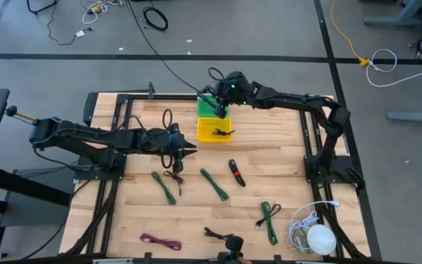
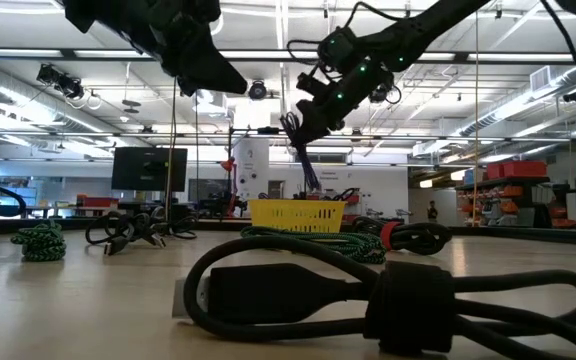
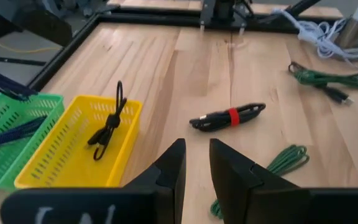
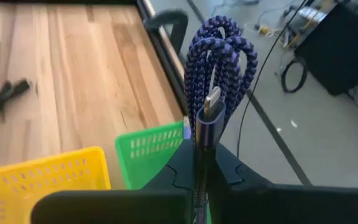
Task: Pick & Place USB Port
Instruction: Put the purple charger cable into the green basket
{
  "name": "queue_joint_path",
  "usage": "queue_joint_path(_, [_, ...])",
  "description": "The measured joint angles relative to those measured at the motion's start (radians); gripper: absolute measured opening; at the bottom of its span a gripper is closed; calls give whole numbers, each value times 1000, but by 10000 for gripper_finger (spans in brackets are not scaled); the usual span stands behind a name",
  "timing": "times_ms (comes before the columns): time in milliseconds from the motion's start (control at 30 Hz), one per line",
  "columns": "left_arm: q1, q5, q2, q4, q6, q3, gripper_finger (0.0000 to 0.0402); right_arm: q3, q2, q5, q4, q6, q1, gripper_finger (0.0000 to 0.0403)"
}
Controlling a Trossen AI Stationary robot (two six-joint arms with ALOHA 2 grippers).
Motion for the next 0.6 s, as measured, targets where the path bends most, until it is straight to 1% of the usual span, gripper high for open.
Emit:
queue_joint_path(100, [-4, 0, 9, 10, 0, 0, 78, 9, 13, -21, 0, -13, -6, 10])
queue_joint_path(267, [-4, 0, 22, 10, 0, 0, 78, 3, 14, 3, -13, -30, -13, 10])
queue_joint_path(500, [-4, 0, 40, -1, -1, -1, 78, 1, 31, -6, -1, -41, -19, 10])
queue_joint_path(600, [-4, 0, 51, 19, -1, 1, 78, 0, 47, -11, 8, -37, -19, 10])
